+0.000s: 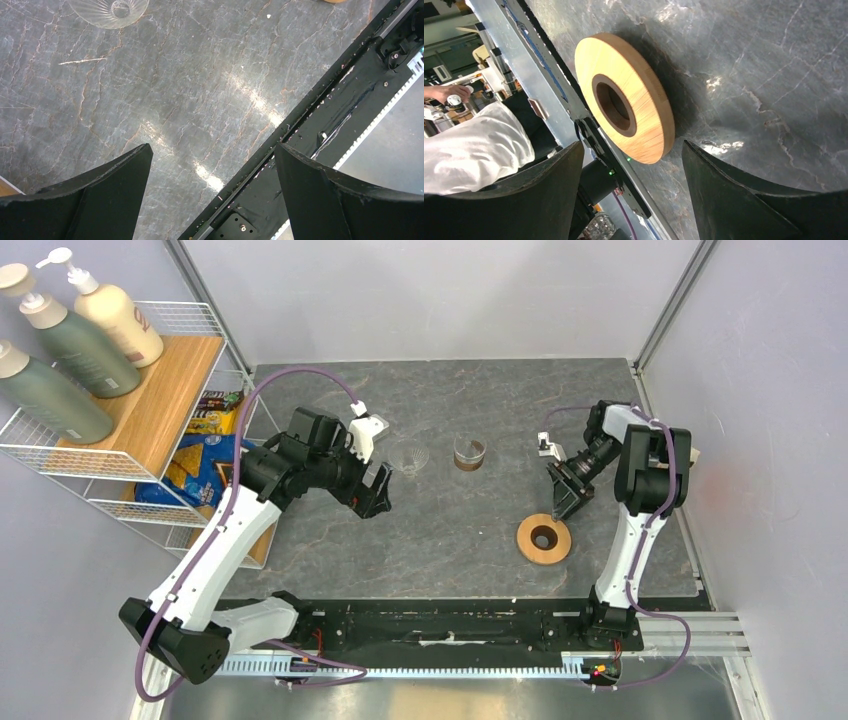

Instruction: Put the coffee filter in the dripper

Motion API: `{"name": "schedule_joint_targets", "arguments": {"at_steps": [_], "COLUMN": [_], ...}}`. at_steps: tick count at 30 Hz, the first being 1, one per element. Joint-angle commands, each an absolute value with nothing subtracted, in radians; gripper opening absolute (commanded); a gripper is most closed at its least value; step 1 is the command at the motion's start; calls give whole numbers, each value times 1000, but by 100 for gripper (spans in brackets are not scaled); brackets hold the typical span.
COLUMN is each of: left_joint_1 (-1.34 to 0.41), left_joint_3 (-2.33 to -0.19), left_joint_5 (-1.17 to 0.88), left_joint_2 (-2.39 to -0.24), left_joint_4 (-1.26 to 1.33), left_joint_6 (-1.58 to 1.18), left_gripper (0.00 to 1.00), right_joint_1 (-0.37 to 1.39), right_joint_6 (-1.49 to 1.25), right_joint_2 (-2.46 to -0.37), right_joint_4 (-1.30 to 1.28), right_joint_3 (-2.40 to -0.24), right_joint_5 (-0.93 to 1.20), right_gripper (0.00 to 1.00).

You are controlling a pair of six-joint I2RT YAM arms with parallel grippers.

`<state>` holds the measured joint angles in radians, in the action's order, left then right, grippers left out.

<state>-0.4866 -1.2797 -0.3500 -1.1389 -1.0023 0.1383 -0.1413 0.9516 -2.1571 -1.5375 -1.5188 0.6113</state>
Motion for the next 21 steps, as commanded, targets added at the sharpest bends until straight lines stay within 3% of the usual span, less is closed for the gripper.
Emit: {"name": "schedule_joint_targets", "arguments": {"at_steps": [1, 10, 21], "left_joint_1": [-491, -492, -491], "left_joint_3": [-1288, -1278, -1272], "left_joint_5": [-370, -370, -377], "left_joint_2": [-1117, -1109, -1109], "left_joint_4": [-1008, -1012, -1002], "left_joint_6": [177, 186, 185], "left_gripper": [100, 100, 100], "right_joint_1": [-146, -139, -138], "right_joint_6": [927, 951, 933], "right_joint_2": [-2209, -2187, -2110], "right_joint_4": [-1506, -1558, -1615], "right_joint_3": [-1505, -1458, -1434], "right_joint_5": [602, 669, 767], "right_gripper": [79, 69, 35]}}
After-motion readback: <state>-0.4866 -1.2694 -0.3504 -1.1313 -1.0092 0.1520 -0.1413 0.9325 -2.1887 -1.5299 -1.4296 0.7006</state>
